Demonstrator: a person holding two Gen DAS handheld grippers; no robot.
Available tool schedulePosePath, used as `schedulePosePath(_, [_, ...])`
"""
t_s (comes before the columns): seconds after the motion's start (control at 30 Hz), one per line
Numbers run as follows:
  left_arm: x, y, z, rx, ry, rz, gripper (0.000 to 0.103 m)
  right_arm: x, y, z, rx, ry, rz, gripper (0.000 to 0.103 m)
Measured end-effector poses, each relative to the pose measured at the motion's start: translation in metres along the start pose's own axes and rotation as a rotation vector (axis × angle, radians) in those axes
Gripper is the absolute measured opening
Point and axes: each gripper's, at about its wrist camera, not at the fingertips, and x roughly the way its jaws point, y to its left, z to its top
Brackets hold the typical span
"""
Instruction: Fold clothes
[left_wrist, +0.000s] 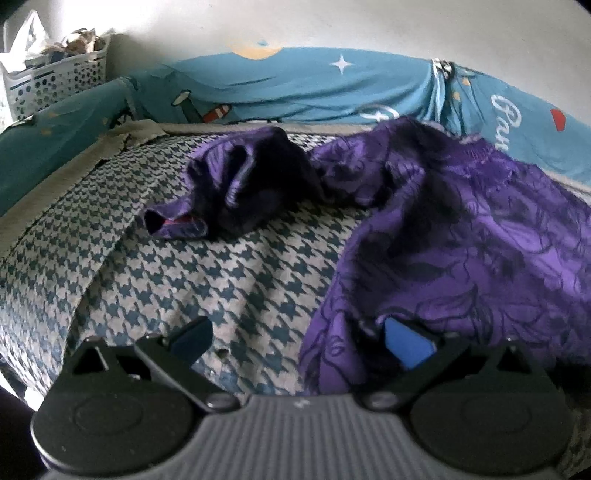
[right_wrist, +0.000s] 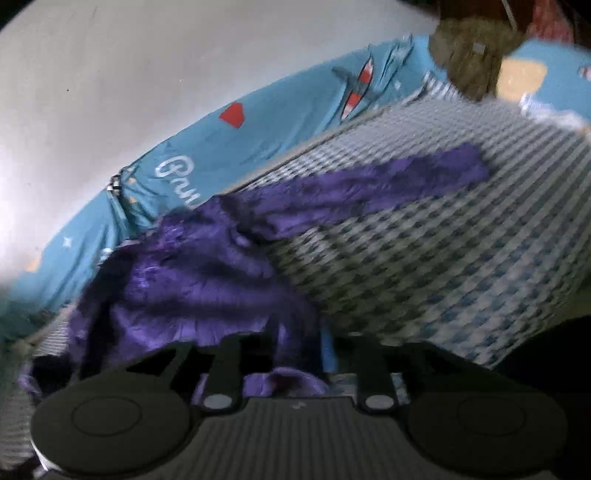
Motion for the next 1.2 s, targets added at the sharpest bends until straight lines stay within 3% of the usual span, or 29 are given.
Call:
schedulePosePath(0.13, [-0.004,0.005,0.003,-0.035,-0.03,0.018,0.103,-0.01,0.003,0.001,-0.047,-0.056,-0.022,0.035])
schedulePosePath(0.2, [-0.004,0.006,0.004,-0.042,-0.029,0.023,0.103,-0.012,0.007,0.0,-0.064,-0.055,0.016,0.035])
schedulePosePath(0.47, [-0.009,0.006,0.006,-0.05,-0.051,-0.007,0.103,0.004,0.046,-0.034,-0.191,0.059,0.192,0.035])
schedulePosePath(0.83, [-0.014,0.006,0.015,-0.04,-0.072,-0.053,0.102,0.016,0.099,-0.078,-0.333,0.178,0.355,0.035])
schedulePosePath(1.2, [-0.026,0.017,0.064,0.007,-0.147,-0.086,0.102,0.012,0.18,-0.117,-0.581,0.228,0.588,0.035])
